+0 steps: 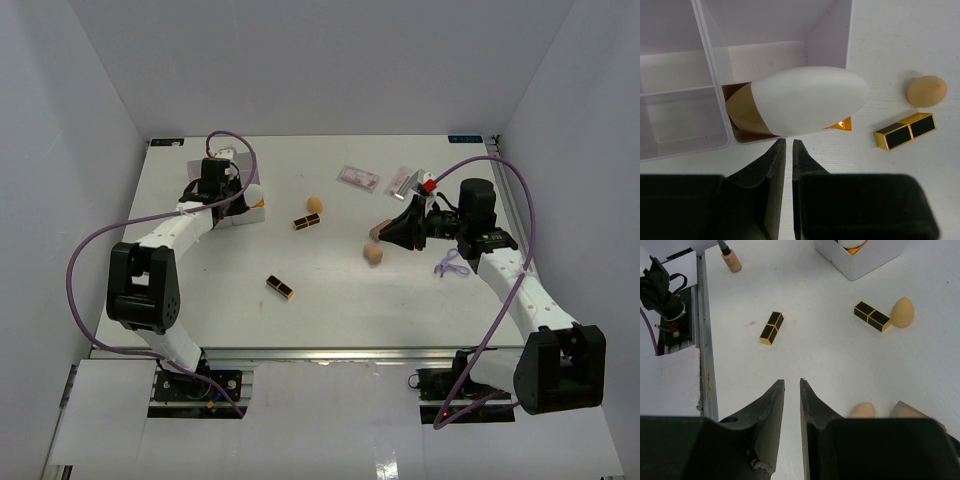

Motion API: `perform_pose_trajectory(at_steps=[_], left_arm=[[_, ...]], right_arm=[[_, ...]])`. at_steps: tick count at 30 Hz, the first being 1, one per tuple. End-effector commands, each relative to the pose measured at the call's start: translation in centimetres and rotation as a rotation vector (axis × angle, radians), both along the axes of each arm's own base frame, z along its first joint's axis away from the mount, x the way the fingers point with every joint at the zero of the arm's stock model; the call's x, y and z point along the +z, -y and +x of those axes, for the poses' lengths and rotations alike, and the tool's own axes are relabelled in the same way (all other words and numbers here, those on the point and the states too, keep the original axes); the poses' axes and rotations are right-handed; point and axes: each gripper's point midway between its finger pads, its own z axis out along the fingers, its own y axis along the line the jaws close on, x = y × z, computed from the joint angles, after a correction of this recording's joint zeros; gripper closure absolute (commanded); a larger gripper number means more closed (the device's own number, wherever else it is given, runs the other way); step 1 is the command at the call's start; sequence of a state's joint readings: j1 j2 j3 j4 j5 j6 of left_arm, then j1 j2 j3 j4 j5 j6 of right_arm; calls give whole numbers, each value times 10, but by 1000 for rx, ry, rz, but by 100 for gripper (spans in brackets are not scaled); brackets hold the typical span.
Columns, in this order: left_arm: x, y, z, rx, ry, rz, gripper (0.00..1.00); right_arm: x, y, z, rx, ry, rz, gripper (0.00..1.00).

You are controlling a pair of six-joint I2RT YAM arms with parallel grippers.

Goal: Organize the makeup

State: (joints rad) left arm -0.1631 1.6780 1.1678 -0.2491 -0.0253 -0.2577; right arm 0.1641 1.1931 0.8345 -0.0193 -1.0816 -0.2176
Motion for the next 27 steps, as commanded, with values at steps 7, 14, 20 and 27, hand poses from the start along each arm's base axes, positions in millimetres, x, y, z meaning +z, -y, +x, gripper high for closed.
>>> perform_pose_trajectory(at_steps=[7, 14, 20, 27], left_arm=[[13, -14, 29, 30, 73, 24, 78], [4, -15, 32, 29, 56, 25, 78], [15, -10, 26, 11, 71, -4, 80], [45, -1, 8, -37, 121, -57, 80]], right_arm=[[-1, 0, 1, 27, 23, 14, 74], [-3, 0, 0, 30, 16, 16, 75], [-3, 1, 1, 30, 14, 16, 75], [-2, 0, 0, 36, 16, 20, 74]])
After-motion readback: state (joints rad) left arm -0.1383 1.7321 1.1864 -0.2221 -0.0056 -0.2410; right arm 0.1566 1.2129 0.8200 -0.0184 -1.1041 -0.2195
